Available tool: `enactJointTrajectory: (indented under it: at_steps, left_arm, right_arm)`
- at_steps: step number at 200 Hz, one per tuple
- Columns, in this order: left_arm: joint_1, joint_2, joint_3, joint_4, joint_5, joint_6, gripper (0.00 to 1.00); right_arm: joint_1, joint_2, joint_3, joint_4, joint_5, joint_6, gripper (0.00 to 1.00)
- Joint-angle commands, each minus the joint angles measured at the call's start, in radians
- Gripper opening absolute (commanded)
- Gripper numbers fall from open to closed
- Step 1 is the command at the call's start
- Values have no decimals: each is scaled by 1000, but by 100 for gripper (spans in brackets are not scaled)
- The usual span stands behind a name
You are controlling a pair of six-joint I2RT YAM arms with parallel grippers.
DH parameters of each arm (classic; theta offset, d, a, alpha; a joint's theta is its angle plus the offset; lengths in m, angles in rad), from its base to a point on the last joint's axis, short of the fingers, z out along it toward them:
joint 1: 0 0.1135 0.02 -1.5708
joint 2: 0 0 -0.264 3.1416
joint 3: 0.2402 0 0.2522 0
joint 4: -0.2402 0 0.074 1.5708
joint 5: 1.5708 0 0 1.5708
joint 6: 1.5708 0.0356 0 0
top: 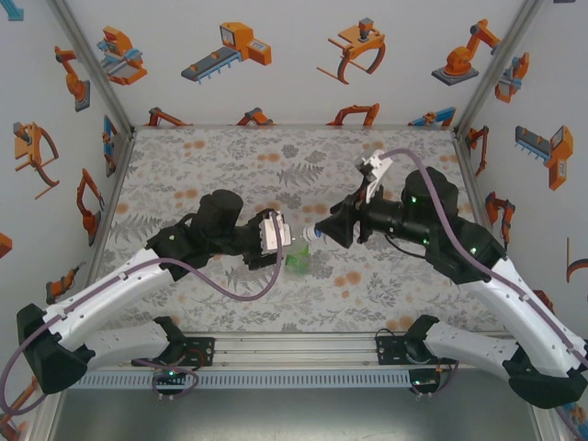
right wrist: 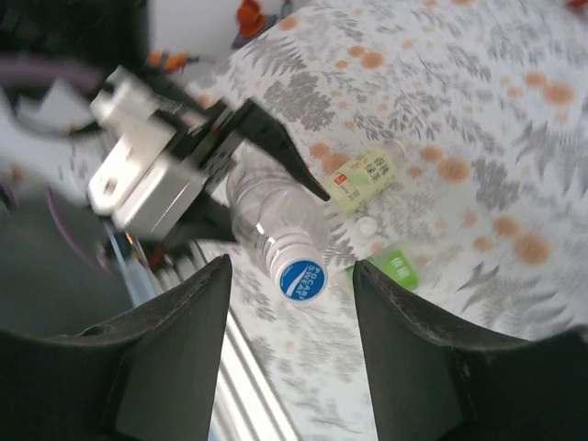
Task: Screw on the bottle caps
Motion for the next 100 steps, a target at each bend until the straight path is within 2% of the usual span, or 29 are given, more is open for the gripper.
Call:
enactJointTrajectory:
  at_steps: [1, 26, 45, 100]
  left_arm:
    - [-1, -30, 39, -64, 69, 52, 0]
    - [-1, -49, 34, -65, 85, 55, 0]
    - [-1, -57, 32, -66, 102, 54, 0]
    - [-2, -63, 30, -64, 107, 47, 0]
  right_arm:
    - [5, -16, 14, -76, -211, -407, 53]
    - [6, -32, -22, -89, -289, -560, 57]
    - [6, -39, -63, -38, -310, -569, 60]
    - [13, -11, -102, 47, -324, -529, 55]
